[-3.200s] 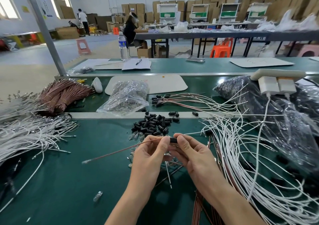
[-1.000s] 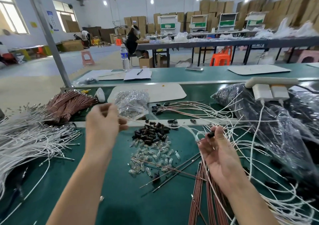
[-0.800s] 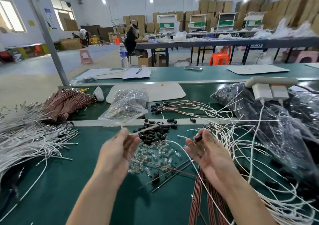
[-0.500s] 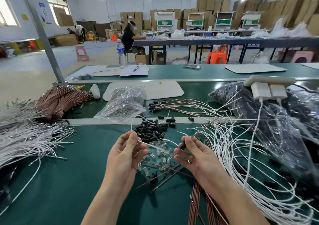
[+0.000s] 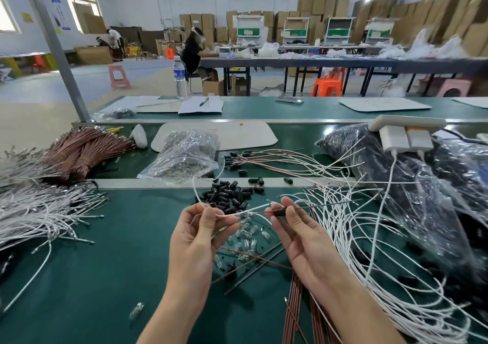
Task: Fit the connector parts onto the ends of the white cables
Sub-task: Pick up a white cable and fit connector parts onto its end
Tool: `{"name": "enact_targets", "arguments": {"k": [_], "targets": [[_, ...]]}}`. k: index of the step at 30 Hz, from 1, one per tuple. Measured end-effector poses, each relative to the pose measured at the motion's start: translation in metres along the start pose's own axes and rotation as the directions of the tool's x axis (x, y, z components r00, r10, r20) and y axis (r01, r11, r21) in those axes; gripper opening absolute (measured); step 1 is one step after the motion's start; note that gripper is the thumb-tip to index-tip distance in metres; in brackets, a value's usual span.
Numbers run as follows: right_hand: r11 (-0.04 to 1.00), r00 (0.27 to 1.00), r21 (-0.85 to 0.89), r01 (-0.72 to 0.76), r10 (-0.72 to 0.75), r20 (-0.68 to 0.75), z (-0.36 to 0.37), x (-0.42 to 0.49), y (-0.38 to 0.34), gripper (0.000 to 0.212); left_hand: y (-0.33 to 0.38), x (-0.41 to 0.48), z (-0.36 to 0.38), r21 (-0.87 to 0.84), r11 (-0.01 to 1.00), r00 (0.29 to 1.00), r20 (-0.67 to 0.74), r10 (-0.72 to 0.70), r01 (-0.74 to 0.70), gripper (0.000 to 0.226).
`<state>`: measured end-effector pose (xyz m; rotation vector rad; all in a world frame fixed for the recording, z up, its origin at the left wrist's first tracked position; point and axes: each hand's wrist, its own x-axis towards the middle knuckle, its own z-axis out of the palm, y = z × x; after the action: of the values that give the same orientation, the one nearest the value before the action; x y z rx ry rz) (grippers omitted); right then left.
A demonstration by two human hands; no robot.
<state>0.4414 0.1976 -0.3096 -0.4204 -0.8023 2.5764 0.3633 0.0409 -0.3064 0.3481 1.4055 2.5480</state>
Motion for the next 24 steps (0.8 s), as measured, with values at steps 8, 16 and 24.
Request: {"name": "enact_targets", "arguments": {"k": [8, 16, 24], "targets": [[1.0, 1.0, 0.02, 0.017, -0.017, 0.015, 0.0012, -0.0011, -0.0027, 0.022, 0.0002, 0.0015, -0.0034, 0.039, 0.999, 0.999, 0.019, 0.037, -0.038, 0.018], [1.0, 1.0, 0.007, 0.007, -0.007, 0.029, 0.0056, -0.0057, -0.0027, 0.022, -0.0033, 0.0002, -0.0039, 0.093, 0.994, 0.998, 0.029, 0.061, -0.064, 0.021], [0.999, 0.999, -0.04, 0.011, -0.01, 0.034, 0.0054, -0.0049, -0.0011, 0.023, -0.0035, 0.0018, -0.0035, 0.068, 0.997, 0.997, 0.063, 0.033, -0.038, 0.023]]}}
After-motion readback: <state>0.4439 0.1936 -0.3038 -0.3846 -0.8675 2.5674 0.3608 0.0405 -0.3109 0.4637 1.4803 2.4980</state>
